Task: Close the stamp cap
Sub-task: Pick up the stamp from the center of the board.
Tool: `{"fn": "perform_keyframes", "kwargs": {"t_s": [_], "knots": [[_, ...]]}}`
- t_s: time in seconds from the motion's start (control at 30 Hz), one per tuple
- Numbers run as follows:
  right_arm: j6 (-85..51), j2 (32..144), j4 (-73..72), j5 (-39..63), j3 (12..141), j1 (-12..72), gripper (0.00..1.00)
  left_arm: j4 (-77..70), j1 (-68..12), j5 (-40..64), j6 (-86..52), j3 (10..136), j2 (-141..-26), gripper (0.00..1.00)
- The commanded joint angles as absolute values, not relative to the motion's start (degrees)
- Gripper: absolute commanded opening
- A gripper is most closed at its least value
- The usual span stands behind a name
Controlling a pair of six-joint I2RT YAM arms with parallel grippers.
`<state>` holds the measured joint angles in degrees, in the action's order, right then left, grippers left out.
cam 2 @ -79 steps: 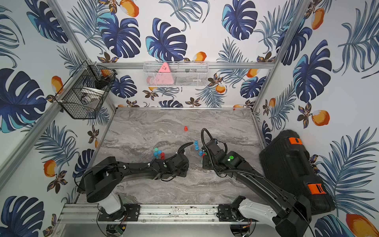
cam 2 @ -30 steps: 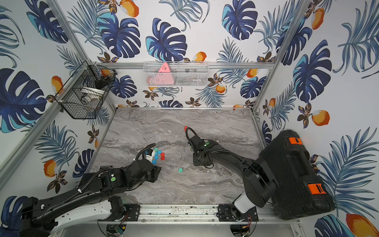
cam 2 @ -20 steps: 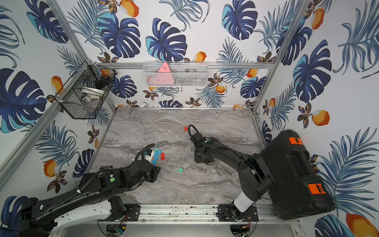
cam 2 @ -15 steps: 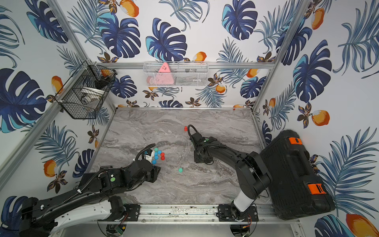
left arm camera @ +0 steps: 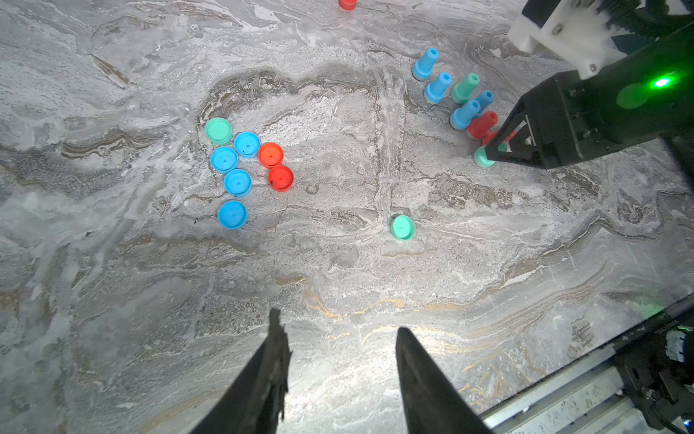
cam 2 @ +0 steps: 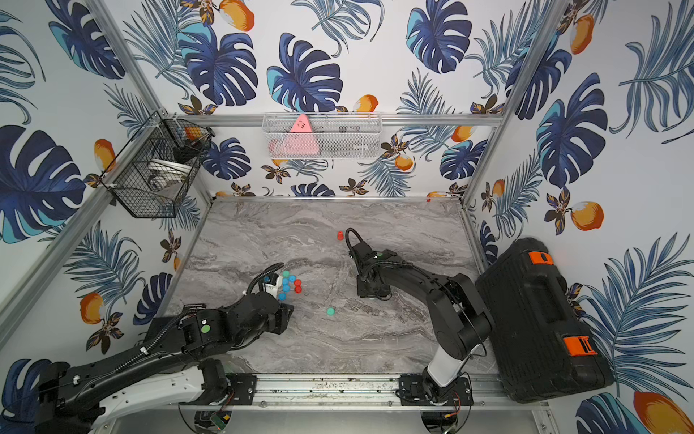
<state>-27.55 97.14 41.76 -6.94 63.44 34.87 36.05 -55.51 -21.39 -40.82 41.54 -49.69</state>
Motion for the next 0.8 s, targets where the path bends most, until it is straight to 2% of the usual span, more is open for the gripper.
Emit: {"fn": "perform_keyframes", "kwargs": {"t_s": [0.0, 0.57, 0.77], "knots": [[-27.23, 97.7, 40.87, -6.76, 63.55, 34.89, 0.42, 36.52, -55.54, -22.15, -42.14, 41.49, -49.57, 0.51], [-26.73, 100.55, 40.78, -8.22, 64.38, 34.75, 0.39, 37.29, -55.55, -22.67, -42.18, 41.6, -48.69, 0.51], [-26.68, 100.72, 40.96, -8.47, 64.5, 34.68, 0.34, 37.31, -55.55, -22.58, -42.19, 41.5, -48.61, 0.51]]}}
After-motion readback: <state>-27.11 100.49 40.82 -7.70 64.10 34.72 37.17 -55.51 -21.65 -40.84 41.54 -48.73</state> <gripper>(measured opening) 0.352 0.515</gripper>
